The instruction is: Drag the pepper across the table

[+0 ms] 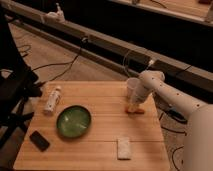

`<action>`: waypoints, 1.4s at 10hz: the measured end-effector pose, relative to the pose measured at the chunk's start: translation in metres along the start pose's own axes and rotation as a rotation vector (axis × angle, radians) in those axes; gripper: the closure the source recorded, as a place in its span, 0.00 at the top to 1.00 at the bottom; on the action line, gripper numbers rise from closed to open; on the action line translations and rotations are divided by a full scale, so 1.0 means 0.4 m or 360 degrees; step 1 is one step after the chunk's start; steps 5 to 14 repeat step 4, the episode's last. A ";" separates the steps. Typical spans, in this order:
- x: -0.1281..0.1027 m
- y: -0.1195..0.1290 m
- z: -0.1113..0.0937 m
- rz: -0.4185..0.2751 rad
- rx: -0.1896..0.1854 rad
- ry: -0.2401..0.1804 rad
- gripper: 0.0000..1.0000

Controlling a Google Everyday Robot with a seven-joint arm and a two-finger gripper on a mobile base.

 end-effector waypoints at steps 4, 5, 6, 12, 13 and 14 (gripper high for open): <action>0.065 -0.023 -0.030 0.0162 -0.0028 -0.0024 0.05; 0.065 -0.023 -0.030 0.0162 -0.0028 -0.0024 0.05; 0.065 -0.023 -0.030 0.0162 -0.0028 -0.0024 0.05; 0.065 -0.023 -0.030 0.0162 -0.0028 -0.0024 0.05; 0.065 -0.023 -0.030 0.0162 -0.0028 -0.0024 0.05; 0.065 -0.023 -0.030 0.0162 -0.0028 -0.0024 0.05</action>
